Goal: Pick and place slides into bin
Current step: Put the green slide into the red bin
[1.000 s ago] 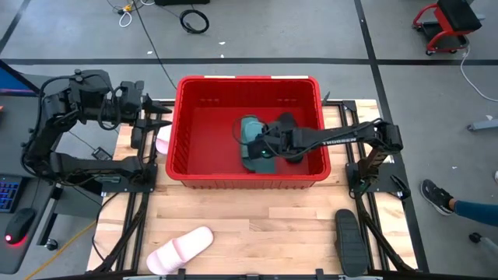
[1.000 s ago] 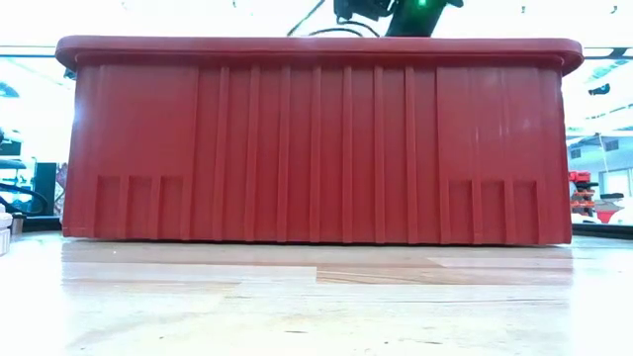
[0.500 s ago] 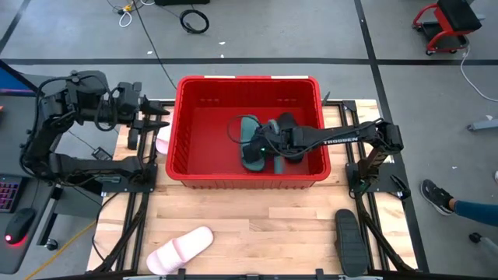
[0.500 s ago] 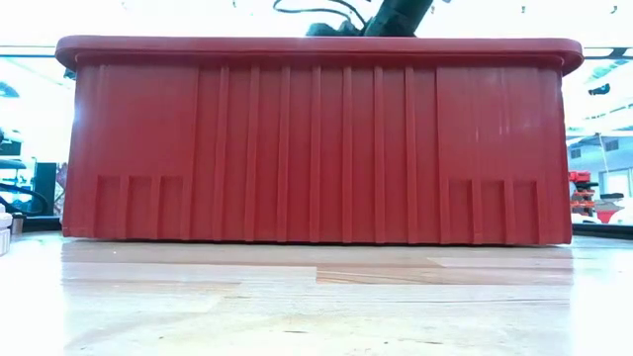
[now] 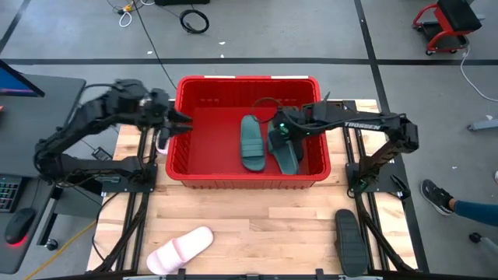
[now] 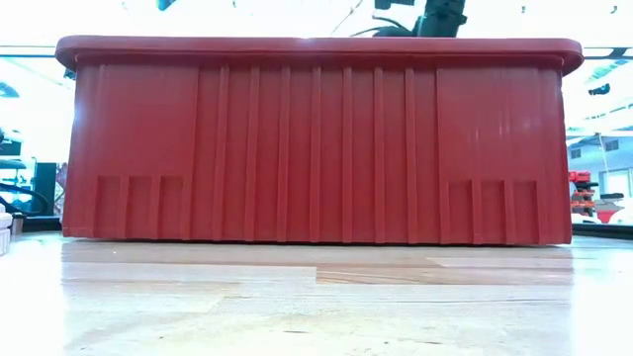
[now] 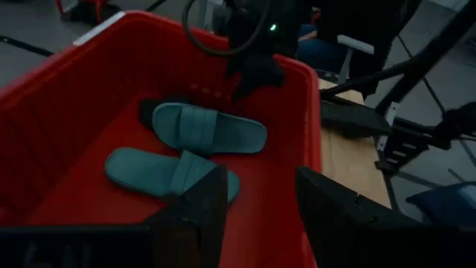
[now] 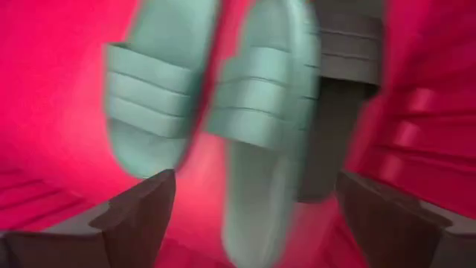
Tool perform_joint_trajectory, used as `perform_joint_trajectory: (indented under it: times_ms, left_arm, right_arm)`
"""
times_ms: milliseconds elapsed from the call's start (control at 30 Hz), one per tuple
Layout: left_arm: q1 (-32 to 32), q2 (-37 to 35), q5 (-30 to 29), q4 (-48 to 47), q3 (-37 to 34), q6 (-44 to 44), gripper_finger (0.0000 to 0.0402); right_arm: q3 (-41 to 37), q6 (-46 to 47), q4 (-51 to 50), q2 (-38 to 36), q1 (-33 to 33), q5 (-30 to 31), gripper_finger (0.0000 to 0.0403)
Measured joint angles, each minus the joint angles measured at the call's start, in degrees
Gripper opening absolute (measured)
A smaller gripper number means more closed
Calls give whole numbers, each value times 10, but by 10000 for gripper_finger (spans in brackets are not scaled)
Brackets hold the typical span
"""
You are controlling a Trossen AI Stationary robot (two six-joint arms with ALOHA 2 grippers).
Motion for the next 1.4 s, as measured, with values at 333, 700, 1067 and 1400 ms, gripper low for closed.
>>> perform_joint_trajectory:
  times_ms: [333,700,1067,1400]
  left_arm:
    - [0,44,0,182,-88,-71,151]
    - [25,52,-21,246,-88,-91,136]
    - [67,51,-24,272,-83,-58,130]
    - [107,39,-8,272,-80,-36,124]
  right_arm:
    - [0,-63,-12,53,-34,-48,370]
    - [-13,-156,-35,114,-83,-105,331]
    - [-100,-147,82,115,-95,-175,291]
    - [-137,-135,135,115,-94,-174,272]
